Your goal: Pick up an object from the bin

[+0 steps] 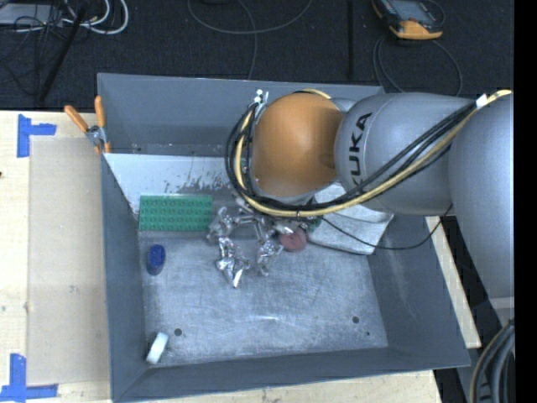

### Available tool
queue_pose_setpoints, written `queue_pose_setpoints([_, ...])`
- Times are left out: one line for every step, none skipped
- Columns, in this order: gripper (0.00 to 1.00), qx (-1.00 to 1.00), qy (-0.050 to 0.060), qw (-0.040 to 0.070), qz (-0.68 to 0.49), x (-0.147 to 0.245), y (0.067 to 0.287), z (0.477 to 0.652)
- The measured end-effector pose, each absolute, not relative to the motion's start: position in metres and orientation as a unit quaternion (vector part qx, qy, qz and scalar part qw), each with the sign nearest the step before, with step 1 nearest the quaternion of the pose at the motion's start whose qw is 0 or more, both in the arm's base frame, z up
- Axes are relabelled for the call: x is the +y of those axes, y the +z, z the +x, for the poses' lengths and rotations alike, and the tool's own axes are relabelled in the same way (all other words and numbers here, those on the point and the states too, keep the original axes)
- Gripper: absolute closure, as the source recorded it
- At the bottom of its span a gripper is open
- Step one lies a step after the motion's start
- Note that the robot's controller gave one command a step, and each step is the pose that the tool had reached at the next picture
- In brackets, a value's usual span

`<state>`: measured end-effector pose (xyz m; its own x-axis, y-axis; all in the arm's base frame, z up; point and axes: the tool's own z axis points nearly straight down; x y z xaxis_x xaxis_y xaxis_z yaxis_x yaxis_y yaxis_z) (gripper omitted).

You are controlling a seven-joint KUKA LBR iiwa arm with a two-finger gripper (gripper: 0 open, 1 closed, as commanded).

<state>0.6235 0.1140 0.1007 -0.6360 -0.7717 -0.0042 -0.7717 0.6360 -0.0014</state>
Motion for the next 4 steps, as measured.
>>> queue_pose_setpoints([0.0, 0.882, 0.001, 0.001, -0.471, 0.115, 0.102, 0.623])
queue_pose_setpoints([0.0, 0.913, 0.001, 0.001, -0.407, 0.113, 0.073, 0.614])
queue_pose_setpoints([0.0, 0.914, 0.001, 0.001, -0.405, 0.113, 0.074, 0.615])
queue_pose_setpoints([1.0, 0.915, 0.001, 0.007, -0.405, 0.116, 0.077, 0.617])
